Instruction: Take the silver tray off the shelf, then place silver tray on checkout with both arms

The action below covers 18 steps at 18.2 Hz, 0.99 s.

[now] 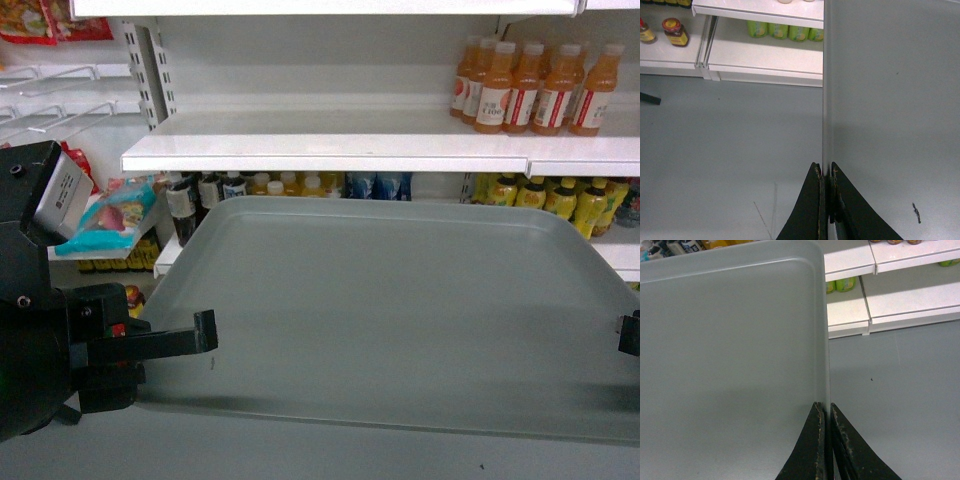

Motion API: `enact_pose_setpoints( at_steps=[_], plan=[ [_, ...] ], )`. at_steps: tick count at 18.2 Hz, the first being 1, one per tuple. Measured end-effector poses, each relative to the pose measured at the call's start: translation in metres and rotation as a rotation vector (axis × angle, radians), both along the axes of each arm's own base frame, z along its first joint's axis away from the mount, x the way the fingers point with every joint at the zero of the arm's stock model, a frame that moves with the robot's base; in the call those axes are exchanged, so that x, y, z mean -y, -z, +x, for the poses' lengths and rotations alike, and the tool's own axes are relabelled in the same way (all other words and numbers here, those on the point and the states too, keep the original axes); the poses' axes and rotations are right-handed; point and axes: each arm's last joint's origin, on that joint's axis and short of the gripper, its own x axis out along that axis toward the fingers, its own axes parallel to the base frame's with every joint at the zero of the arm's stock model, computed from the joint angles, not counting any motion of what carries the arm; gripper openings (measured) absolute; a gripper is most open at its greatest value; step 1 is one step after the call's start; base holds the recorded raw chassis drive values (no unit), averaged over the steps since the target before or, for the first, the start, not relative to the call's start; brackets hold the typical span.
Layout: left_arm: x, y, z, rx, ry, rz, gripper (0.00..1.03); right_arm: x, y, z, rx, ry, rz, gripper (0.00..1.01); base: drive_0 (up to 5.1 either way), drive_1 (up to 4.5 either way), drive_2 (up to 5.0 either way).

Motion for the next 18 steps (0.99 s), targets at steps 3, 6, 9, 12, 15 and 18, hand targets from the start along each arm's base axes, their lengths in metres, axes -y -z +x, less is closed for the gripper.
enact_pose_setpoints(
  at_steps=[3,6,9,12,15,18],
  plan=[
    [0.0000,-0.0001,0.0000,0.001,0.000,-0.001,0.03,0.0000,-0.0002,0.0002,0.003,0.000,0.001,0.04,0.1,-4.09,4.2],
    [0.0001,-0.0003,0.0002,0.003,0.000,-0.002,0.03,0.0001,-0.0003,0.0002,0.004,0.002,0.000,0.04,0.1,-4.07,4.3],
    [0.0002,-0.0005,0.0003,0.006,0.000,-0.003,0.03,0.0001,-0.0004,0.0003,0.005,0.002,0.000,0.04,0.1,-4.04,4.3],
    [0.0001,-0.0002,0.0001,0.002,0.000,-0.001,0.03,0.0000,-0.0001,0.0000,0.001,0.001,0.000,0.04,0.1,-4.12,4.2],
    [0.0001,-0.0002,0.0000,0.002,0.000,-0.001,0.03,0.0000,0.0001,0.0000,0.000,0.001,0.000,0.04,0.0,-4.16,4.2],
    [-0.0001,-0.0002,0.0001,0.002,-0.001,-0.001,0.03,0.0000,-0.0002,0.0002,0.002,0.000,0.002,0.04,0.0,-4.18,4.2]
  ],
)
